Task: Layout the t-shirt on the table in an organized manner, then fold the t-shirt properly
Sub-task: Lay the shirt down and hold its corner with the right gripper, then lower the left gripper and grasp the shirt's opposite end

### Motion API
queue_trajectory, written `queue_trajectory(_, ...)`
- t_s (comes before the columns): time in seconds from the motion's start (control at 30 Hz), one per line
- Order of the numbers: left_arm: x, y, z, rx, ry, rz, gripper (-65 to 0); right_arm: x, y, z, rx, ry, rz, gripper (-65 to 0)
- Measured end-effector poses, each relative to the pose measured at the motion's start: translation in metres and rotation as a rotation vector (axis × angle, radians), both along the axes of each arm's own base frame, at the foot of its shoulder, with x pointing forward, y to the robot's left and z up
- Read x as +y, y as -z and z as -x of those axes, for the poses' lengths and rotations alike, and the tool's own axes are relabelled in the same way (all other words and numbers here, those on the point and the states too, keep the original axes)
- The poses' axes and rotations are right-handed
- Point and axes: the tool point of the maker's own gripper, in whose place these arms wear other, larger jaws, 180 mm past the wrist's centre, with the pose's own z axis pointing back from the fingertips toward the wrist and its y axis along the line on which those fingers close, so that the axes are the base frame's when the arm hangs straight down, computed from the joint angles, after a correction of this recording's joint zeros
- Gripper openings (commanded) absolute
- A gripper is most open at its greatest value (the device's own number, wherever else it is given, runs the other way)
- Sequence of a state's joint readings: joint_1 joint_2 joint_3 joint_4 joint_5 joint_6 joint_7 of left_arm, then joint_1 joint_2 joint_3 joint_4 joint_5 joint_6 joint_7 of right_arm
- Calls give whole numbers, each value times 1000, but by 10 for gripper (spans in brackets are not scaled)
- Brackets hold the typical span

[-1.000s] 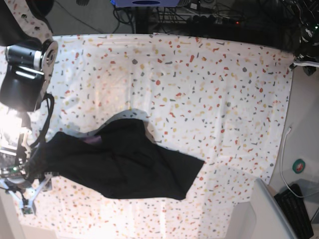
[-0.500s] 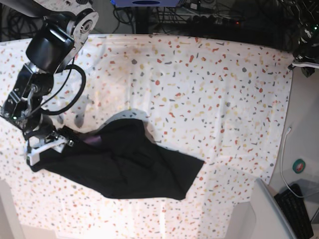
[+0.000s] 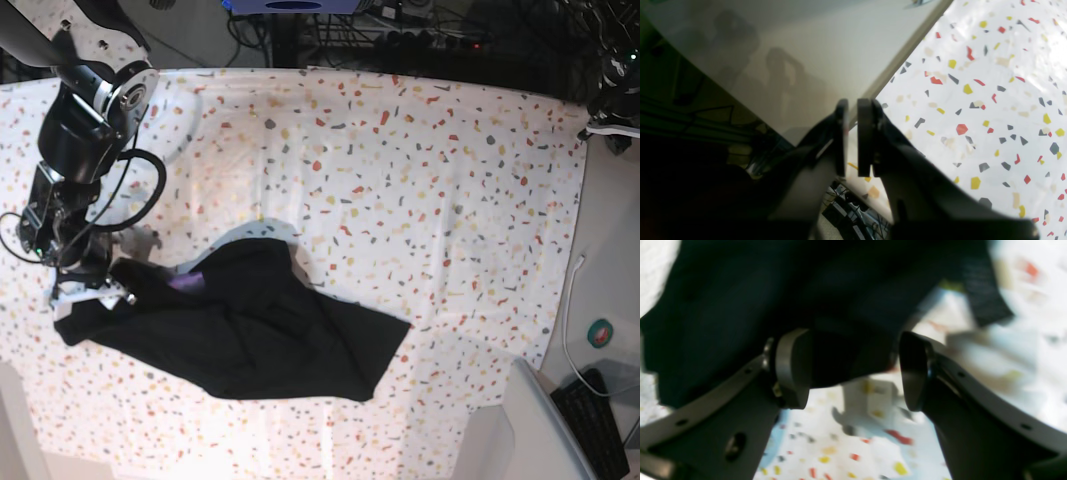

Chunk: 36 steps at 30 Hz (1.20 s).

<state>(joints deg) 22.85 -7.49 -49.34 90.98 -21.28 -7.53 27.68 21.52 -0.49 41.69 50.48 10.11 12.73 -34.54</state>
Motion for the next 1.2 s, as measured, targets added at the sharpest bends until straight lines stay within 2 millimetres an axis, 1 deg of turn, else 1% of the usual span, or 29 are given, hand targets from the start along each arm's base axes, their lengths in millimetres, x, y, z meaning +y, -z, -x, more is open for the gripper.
queue_trajectory(0.07, 0, 0, 0, 0, 0, 1, -607, 3, -3, 5, 13, -13, -1, -279)
queue_trajectory(0.1, 0, 0, 0, 0, 0, 1, -607, 2, -8, 7, 7, -16, 7, -279)
queue_trajectory(0.2, 0, 0, 0, 0, -1, 0, -607, -3, -31, 8, -58, 12, 57, -279)
queue_trajectory(0.23, 0, 1, 0, 1, -1, 1, -607, -2, -33, 8, -63, 14, 56, -279)
queue_trajectory(0.3, 0, 3, 1, 4, -4, 8, -607, 1, -29, 9, -54, 11, 44, -279)
queue_trajectory(0.4, -1, 3, -6, -8, -3, 12, -607, 14, -14, 9, -19, -4, 4, -279)
queue_trajectory(0.43, -5, 4, -10, -6, 14, 15, -607, 17, -9, 8, -15, -4, -5, -279)
queue_trajectory(0.6, -23, 16, -18, 10, 59, 45, -607, 12, 6, 6, -4, 10, -14, -284)
queue_trajectory(0.63, -28, 18, -21, 15, 75, 51, -607, 9, 8, 8, 2, 12, -13, -303)
queue_trajectory(0.67, -35, 21, -24, 20, 96, 60, -609, 6, 8, 8, 0, 13, -9, -342)
queue_trajectory(0.7, -43, 25, -29, 28, 124, 68, -609, 5, 9, 9, 4, 12, -5, -416)
queue_trajectory(0.73, -56, 29, -36, 29, 160, 83, -609, 5, 7, 8, -2, 15, -12, -515)
queue_trajectory(0.77, -70, 33, -45, 29, 199, 98, -609, 7, 4, 7, -25, 15, -29, -627)
queue_trajectory(0.8, -85, 37, -54, 31, 235, 119, -609, 8, -3, 7, -65, 8, -60, -650)
queue_trajectory(0.87, -109, 41, -76, 9, 289, 153, -609, 11, -13, 15, -89, -12, -112, -650)
queue_trajectory(0.93, -125, 40, -102, -20, 332, 171, -609, 9, -16, 30, -55, -42, -121, -650)
queue_trajectory(1.0, -140, 41, -129, -41, 366, 189, -609, 6, -24, 38, -36, -68, -106, -650)
queue_trajectory(1.13, -189, 54, -180, -62, 433, 292, -602, -1, -45, 35, -69, -91, -66, -650)
queue_trajectory(1.2, -207, 64, -201, -65, 421, 361, -601, -2, -45, 37, -63, -97, -62, -650)
